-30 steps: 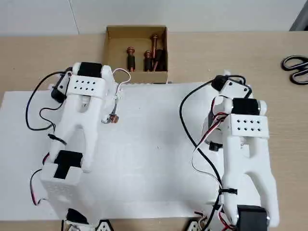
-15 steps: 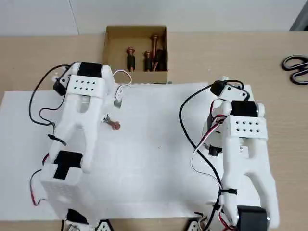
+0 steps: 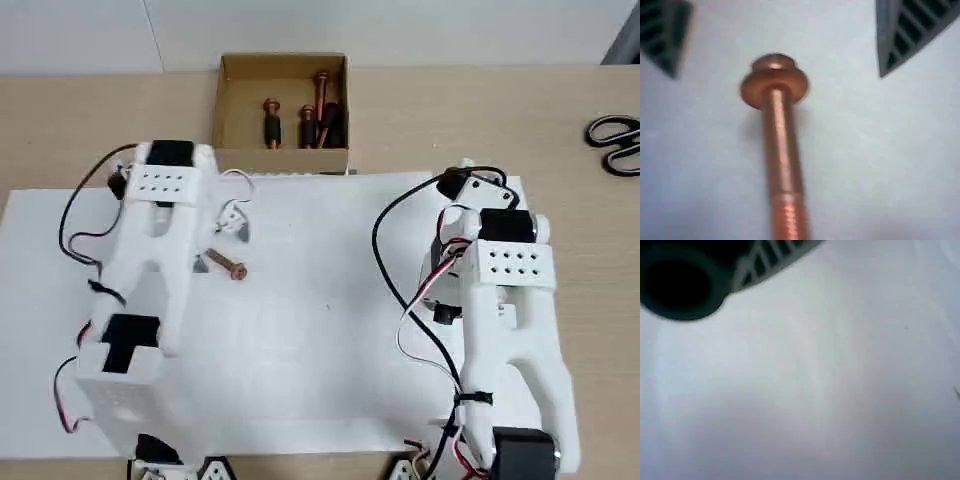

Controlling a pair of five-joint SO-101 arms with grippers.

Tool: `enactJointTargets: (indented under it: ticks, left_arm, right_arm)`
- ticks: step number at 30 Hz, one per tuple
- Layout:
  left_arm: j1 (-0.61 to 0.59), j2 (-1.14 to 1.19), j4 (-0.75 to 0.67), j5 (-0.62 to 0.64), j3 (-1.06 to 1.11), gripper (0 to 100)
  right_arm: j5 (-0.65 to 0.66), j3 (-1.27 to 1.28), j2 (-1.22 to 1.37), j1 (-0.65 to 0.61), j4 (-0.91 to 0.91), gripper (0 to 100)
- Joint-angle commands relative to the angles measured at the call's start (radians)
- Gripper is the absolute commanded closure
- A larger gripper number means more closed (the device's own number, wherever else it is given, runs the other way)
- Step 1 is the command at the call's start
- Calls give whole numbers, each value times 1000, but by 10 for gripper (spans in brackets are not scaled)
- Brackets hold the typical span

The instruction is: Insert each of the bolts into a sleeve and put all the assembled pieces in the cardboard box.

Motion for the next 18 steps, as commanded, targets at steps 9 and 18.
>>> enactJointTargets:
  ticks: [9, 18]
  left_arm:
    - [-133, -54, 34, -341, -213, 994]
    - [-141, -58, 28, -356, -269, 994]
  right_arm:
    - [11, -6, -33, 4, -31, 995]
    - [11, -6, -36, 5, -31, 995]
